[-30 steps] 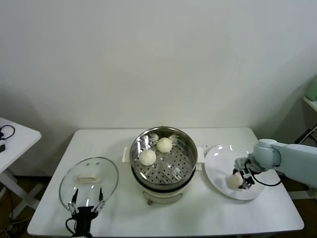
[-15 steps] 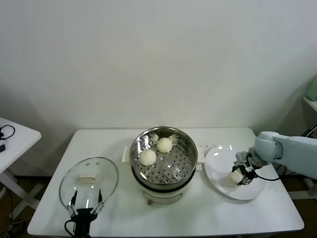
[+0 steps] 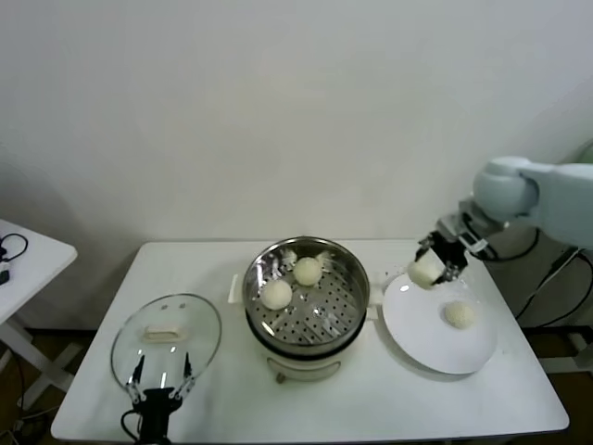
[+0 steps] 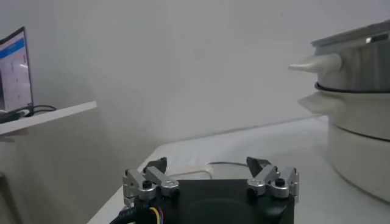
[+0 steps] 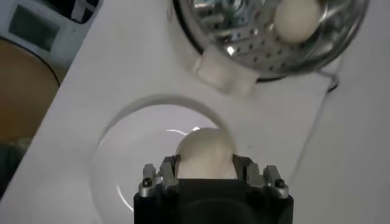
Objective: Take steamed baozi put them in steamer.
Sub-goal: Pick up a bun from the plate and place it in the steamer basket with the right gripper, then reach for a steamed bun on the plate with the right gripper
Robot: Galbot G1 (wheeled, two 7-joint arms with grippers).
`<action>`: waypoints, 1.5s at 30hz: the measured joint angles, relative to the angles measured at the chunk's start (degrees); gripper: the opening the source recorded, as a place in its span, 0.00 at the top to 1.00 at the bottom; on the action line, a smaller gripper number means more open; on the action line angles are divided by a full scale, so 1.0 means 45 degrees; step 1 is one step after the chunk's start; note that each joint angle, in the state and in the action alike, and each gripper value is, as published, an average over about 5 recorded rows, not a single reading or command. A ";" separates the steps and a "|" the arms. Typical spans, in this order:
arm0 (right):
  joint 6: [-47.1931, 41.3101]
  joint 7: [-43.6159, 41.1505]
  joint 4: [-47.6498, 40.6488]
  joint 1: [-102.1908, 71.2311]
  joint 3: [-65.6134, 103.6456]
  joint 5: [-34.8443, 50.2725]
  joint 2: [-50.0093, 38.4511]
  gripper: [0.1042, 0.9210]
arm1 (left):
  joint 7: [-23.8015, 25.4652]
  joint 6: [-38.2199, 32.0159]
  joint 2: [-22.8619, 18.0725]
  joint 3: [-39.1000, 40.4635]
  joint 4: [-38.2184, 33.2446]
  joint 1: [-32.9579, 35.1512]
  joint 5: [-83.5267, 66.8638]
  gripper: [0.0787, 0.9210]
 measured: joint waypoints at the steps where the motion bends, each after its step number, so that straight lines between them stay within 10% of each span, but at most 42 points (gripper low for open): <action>1: 0.0169 -0.0065 0.0166 0.0303 0.0058 -0.0029 0.0176 0.38 | -0.0003 -0.0005 0.0000 -0.0001 0.0016 -0.0005 -0.0001 0.12; 45: -0.0481 0.0667 0.2955 -0.2808 0.3052 -0.6313 0.5757 0.39 | -0.0207 -0.0450 0.0139 -0.0602 0.0483 -0.0073 -0.0097 0.12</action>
